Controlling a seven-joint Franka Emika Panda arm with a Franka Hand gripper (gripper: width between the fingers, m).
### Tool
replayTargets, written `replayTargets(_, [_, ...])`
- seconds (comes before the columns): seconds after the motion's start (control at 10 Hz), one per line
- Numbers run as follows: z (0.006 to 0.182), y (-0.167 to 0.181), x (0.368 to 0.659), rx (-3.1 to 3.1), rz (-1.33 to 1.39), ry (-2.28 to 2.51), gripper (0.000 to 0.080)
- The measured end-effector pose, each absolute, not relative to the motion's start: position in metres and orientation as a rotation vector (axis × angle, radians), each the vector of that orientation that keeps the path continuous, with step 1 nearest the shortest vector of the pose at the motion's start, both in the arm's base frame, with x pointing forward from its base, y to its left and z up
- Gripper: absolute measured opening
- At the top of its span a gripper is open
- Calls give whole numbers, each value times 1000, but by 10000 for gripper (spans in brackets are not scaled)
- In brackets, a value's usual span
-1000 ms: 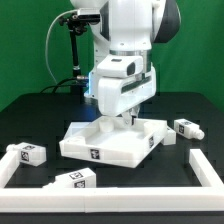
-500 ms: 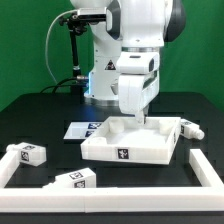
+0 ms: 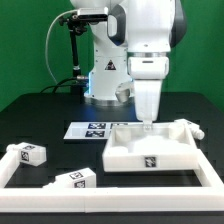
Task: Assemble one leg
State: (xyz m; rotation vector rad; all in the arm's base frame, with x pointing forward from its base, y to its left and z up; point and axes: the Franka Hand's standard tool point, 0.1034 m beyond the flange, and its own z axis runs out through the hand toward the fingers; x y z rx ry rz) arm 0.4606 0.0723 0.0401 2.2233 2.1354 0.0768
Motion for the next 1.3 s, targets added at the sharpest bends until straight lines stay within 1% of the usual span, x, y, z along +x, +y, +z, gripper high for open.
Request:
replayTargets(0.5, [36,68,461,2226,76,2133,54])
replayTargets(0.7, [29,52,477,2243,66,2102,54])
replayTargets(0.9, [16,47,477,2264,57,2092,54])
replayTargets(1.1, [14,48,481,2265,59,2091,54])
replayTargets(1.3, [14,47,493,2201,76,2143,54])
